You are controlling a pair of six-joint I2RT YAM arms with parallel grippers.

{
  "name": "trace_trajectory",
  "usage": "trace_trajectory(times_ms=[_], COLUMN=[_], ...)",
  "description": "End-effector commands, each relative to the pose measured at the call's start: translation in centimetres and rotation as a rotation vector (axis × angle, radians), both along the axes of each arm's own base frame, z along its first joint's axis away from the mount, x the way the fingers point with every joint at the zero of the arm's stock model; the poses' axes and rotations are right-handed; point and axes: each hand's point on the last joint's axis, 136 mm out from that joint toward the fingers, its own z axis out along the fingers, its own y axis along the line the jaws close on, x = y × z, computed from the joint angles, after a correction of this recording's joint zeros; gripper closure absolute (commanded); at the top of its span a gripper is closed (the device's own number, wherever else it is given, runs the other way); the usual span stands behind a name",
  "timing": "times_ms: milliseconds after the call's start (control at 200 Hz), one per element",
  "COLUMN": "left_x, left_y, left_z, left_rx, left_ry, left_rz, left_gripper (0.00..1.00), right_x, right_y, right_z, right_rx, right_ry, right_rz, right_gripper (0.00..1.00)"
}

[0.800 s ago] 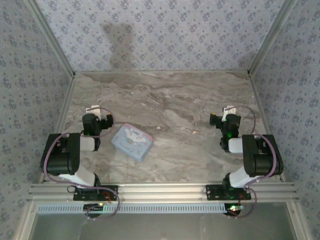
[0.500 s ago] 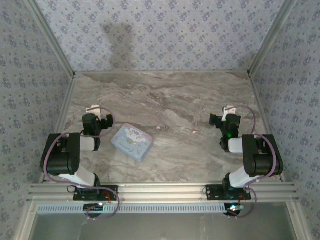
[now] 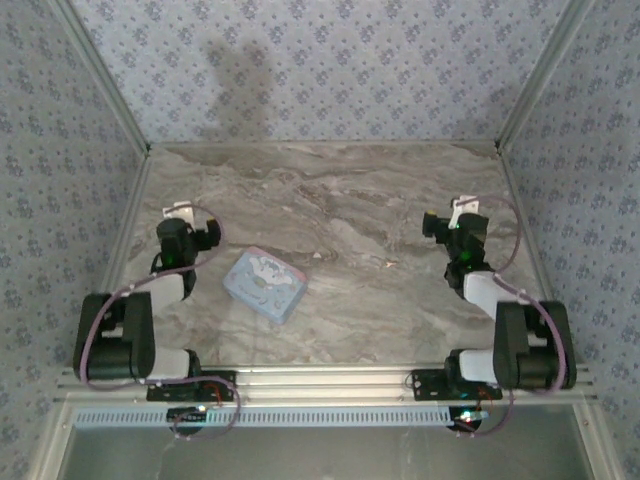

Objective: Unlock the padlock with the key

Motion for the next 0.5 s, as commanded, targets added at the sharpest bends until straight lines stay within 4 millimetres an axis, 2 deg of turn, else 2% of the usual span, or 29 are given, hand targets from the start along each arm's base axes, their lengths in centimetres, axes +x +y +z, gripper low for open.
trace_trajectory(times_ms=[0,60,90,130,190,285,340,420,495], left_x=[-1.3,-2.4,-2.9,-3.1,-3.7,-6.0,-7.6,-10.2,-12.8], left_y=[0.9,2.0,2.2,1.4,-0.6,-2.8,-3.8,-4.9,-5.5], left_z=[2.2,3.0,3.1,3.4,3.6,3.1,2.4,1.2,-0.1], left_rx=[-0.13,-0.288,-0.369,-0.441,-0.521,-0.554,-0.564,-0.598,-0.616], left_ry=[-0.009,-0.018,-0.013,0.002,0.032,0.103,0.14,0.207,0.286], left_rz=[0.116,0.254,0.296,0.273,0.203,0.181,0.176,0.194,0.234], left_gripper=[0.02,0.02,0.02,0.02,0.02,0.02,0.02,0.02,0.06], right_x=[-1.3,-2.3,-3.2,-4.5,-4.1,-4.3,-4.8,-5.4,-6.0], right_y=[0.6,0.2,-0.5,-1.0,0.5,3.2,4.1,6.5,9.3], right_z=[1.6,2.5,2.1,1.3,1.7,2.5,2.9,2.8,2.1], right_rx=[0.123,0.311,0.431,0.554,0.668,0.72,0.747,0.762,0.753], right_ry=[0.016,0.012,0.046,0.097,0.098,0.078,0.077,0.189,0.305], right_rz=[-0.019,-0.086,-0.178,-0.264,-0.141,0.003,0.013,0.097,0.166], right_gripper=[0.0,0.0,0.0,0.0,0.0,0.09,0.07,0.04,0.07])
